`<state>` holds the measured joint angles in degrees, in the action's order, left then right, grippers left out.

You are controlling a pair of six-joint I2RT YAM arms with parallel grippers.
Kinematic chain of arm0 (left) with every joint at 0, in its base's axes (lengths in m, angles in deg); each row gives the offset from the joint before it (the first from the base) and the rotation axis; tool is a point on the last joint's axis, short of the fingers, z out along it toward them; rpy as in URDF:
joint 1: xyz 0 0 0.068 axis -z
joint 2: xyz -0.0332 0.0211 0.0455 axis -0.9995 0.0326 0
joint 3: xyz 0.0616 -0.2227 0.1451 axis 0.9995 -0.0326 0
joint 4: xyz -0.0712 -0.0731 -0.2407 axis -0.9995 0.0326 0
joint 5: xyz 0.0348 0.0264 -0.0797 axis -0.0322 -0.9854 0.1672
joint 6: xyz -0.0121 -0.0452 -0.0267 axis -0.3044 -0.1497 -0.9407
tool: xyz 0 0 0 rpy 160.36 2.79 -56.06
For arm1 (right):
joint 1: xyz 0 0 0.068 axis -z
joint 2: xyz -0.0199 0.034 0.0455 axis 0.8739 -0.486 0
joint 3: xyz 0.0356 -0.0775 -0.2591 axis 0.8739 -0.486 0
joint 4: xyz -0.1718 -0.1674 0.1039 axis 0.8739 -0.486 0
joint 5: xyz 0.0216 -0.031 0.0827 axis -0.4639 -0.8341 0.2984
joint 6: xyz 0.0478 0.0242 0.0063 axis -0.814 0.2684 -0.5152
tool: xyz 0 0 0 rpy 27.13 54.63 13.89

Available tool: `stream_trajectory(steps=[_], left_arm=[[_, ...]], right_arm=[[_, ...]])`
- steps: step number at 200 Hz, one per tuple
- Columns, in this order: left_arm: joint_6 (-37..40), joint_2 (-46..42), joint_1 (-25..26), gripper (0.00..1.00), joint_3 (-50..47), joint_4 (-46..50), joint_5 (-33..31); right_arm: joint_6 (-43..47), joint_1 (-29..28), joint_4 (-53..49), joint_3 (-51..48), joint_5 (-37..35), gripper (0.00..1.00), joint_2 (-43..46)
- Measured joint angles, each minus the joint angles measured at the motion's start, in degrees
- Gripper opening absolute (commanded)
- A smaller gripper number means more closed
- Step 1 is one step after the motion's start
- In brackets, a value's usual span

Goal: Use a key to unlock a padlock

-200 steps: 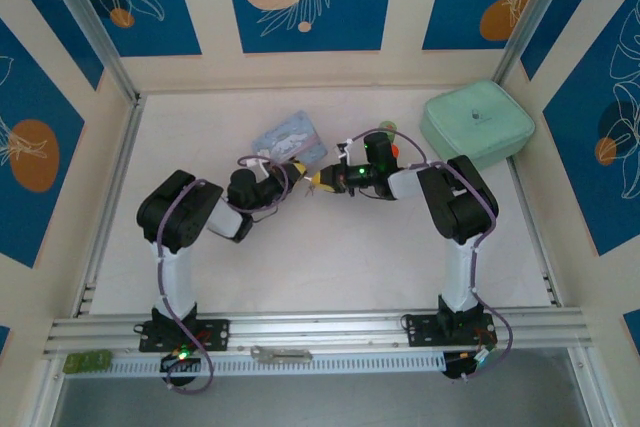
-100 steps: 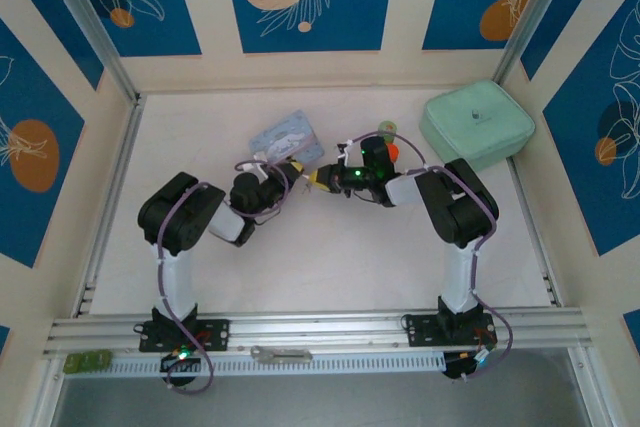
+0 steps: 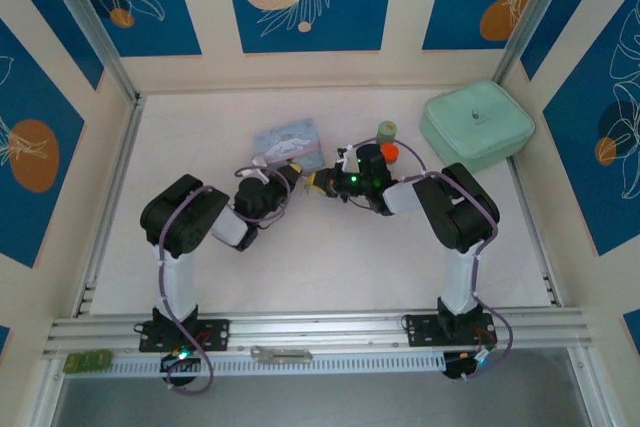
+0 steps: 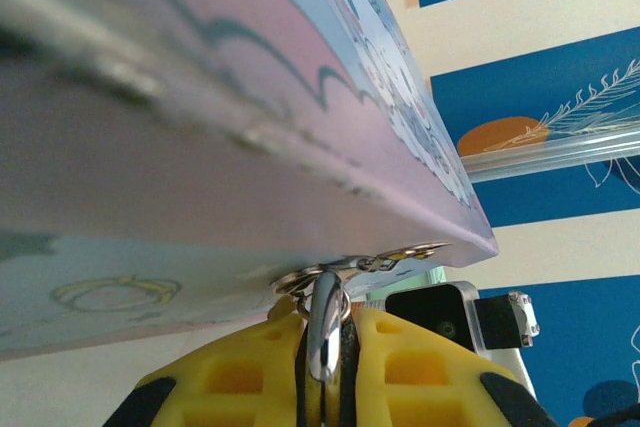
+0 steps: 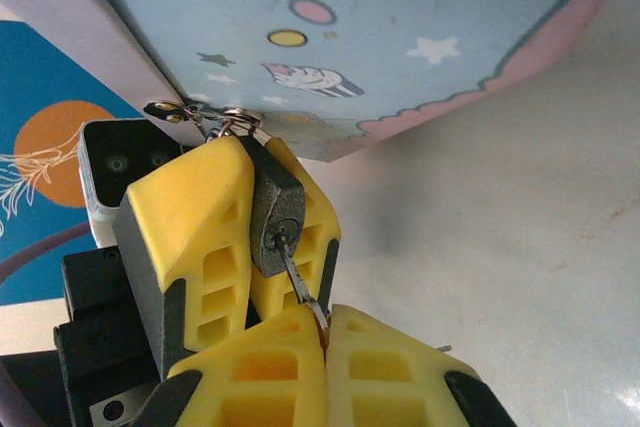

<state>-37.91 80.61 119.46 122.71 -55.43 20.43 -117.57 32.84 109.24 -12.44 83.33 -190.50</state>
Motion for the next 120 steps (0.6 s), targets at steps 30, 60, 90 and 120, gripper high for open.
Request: stream_trajectory(steps=[30, 60, 90, 120], left_arm=[[-0.59, 0.04, 0.22, 0.00, 0.02, 0.04, -0.55], [-0.98, 0.07, 0.63, 0.00, 0.02, -0.09, -1.97], [-2.12, 0.13, 0.79, 0.00, 0.07, -0.13, -2.78], [-3.34, 0.13, 0.83, 0.00, 0.07, -0.11, -2.95]], right_arm=[[-0.61, -0.44, 0.98, -0.70, -1.42, 0.00, 0.42], [-1.05, -0.59, 1.66, -0.74, -1.75, 0.00, 0.39], [0.26, -0.92, 1.95, -0.70, -2.21, 0.00, 0.39], [5.42, -1.09, 1.42, -0.66, -2.67, 0.00, 0.39]])
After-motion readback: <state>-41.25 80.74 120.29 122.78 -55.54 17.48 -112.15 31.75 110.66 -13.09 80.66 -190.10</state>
